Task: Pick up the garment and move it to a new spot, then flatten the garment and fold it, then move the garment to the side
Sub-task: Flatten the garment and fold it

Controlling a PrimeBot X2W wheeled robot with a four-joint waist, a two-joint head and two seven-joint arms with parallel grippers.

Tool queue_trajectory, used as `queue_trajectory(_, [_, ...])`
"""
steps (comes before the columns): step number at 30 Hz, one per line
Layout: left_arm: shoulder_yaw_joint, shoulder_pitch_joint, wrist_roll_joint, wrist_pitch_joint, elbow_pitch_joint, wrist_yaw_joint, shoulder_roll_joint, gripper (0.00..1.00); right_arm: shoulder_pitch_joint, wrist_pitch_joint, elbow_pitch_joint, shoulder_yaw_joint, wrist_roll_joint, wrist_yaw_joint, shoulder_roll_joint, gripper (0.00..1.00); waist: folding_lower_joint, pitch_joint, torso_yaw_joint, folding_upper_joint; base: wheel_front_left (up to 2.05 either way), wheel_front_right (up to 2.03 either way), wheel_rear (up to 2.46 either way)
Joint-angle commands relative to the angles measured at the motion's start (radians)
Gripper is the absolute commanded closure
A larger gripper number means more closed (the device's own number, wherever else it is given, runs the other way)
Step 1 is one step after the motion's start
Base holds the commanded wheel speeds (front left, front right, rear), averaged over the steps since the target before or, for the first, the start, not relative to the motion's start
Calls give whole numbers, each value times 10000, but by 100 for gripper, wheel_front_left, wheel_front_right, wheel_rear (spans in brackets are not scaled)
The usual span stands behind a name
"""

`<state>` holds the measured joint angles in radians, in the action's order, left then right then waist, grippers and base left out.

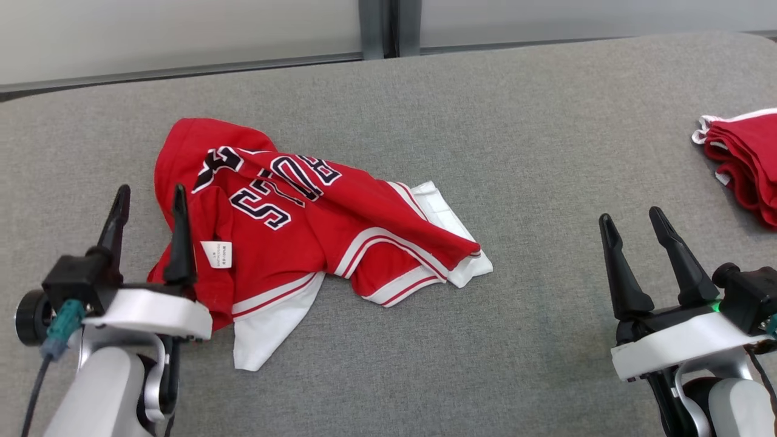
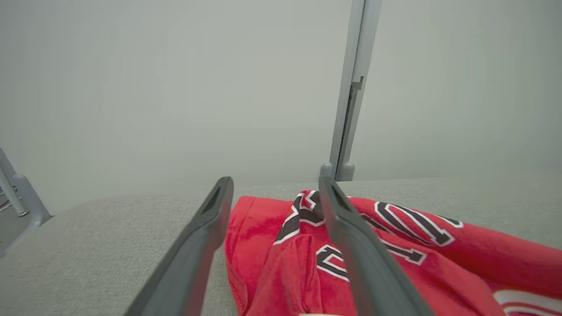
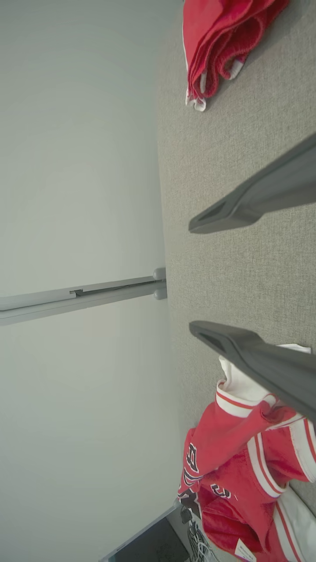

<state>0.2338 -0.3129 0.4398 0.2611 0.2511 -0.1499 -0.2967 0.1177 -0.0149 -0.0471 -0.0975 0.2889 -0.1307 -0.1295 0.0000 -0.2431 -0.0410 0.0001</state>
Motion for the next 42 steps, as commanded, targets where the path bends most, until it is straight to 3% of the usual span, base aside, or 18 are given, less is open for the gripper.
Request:
queue_trajectory(1, [-26,400,-99,39,-352,-156,-12,0,-155,-66,-22,35,-23,0,-74,0,0,271,124,-1,0,0,0])
queue_trajectory(9, [127,2500,-621,44,-2486,-934,-119,0,-678,-288,-95,2,-32,0,-135,0,0,975,271,-1,0,0,0])
queue_trajectory(17, [236,3709,-795,-208,-3276,-1451,-201,0,-1195,-521,-193,-67,-14,0,-214,0,0,1535,278,-1,0,0,0])
queue_trajectory(42, [522,3502,-791,-452,-3573,-1506,-219,0,-1111,-834,-412,-297,-128,0,-366,0,0,1341,493,-1,0,0,0])
